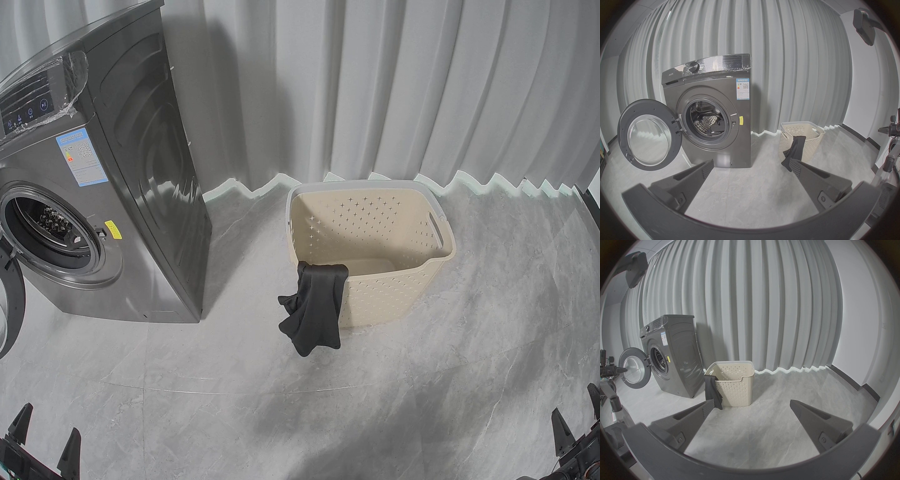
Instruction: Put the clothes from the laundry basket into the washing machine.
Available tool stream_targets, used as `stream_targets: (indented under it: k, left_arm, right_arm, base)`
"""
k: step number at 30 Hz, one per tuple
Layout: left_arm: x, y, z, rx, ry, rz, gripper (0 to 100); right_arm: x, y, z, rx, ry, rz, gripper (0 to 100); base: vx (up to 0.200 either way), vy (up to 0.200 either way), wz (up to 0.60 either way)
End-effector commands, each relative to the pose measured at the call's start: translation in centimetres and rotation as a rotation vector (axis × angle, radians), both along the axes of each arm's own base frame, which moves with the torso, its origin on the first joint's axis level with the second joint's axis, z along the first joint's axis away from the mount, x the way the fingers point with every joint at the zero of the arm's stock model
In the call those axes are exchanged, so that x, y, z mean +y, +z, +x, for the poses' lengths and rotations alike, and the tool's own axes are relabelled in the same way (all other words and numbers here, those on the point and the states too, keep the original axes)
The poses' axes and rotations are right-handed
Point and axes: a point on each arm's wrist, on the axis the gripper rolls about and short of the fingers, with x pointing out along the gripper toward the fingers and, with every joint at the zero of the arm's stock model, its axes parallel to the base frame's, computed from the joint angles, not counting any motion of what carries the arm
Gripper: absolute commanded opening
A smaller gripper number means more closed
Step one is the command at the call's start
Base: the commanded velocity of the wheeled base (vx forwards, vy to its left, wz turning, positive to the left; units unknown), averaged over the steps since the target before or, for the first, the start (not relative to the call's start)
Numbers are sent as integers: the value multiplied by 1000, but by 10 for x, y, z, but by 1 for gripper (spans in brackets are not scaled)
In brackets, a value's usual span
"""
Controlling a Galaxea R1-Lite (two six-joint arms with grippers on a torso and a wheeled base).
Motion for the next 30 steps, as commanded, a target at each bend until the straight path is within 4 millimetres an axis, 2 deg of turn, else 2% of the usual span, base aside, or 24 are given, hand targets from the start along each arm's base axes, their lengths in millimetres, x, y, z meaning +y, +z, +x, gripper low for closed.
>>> stream_targets:
  k: [1, 4, 5, 6, 8, 11, 13, 15, 18, 19, 20, 23, 30]
  left_arm:
    - [0, -5, 0, 1, 0, 0, 100]
    - [0, -5, 0, 1, 0, 0, 100]
    - [0, -5, 0, 1, -1, 0, 100]
    - [0, -5, 0, 1, 0, 0, 100]
    - [0, -5, 0, 1, 0, 1, 100]
    - [0, -5, 0, 1, 0, 1, 100]
    - [0, -5, 0, 1, 0, 1, 100]
    - [0, -5, 0, 1, 0, 0, 100]
    - [0, -5, 0, 1, 0, 0, 100]
    - [0, -5, 0, 1, 0, 0, 100]
    - [0, -5, 0, 1, 0, 1, 100]
    - [0, -5, 0, 1, -1, 0, 100]
    - [0, -5, 0, 1, 0, 0, 100]
  right_arm:
    - [0, -4, 0, -1, 1, 0, 100]
    - [0, 2, -1, -36, 10, -2, 100]
    - [1, 29, -9, -155, 42, 4, 100]
    - [1, 31, -10, -163, 43, 4, 100]
    - [1, 78, -10, -195, 60, 6, 100]
    - [2, 98, 14, -82, 91, 11, 100]
    - [3, 99, 33, 22, 135, 18, 100]
    - [6, 98, 66, 170, 209, 55, 100]
    - [13, 96, 100, 261, 308, 95, 100]
    - [14, 96, 101, 265, 312, 96, 100]
    - [22, 93, 120, 300, 370, 99, 100]
    - [34, 87, 138, 350, 438, 101, 100]
    - [57, 71, 186, 435, 482, 93, 100]
  base:
    - [200, 0, 0]
    - [200, 0, 0]
    - [200, 0, 0]
    - [0, 0, 0]
    - [0, 0, 0]
    - [0, 0, 0]
    - [0, 0, 0]
    - [0, 0, 0]
    - [0, 0, 0]
    - [0, 0, 0]
    - [0, 0, 0]
    - [200, 0, 0]
    - [0, 0, 0]
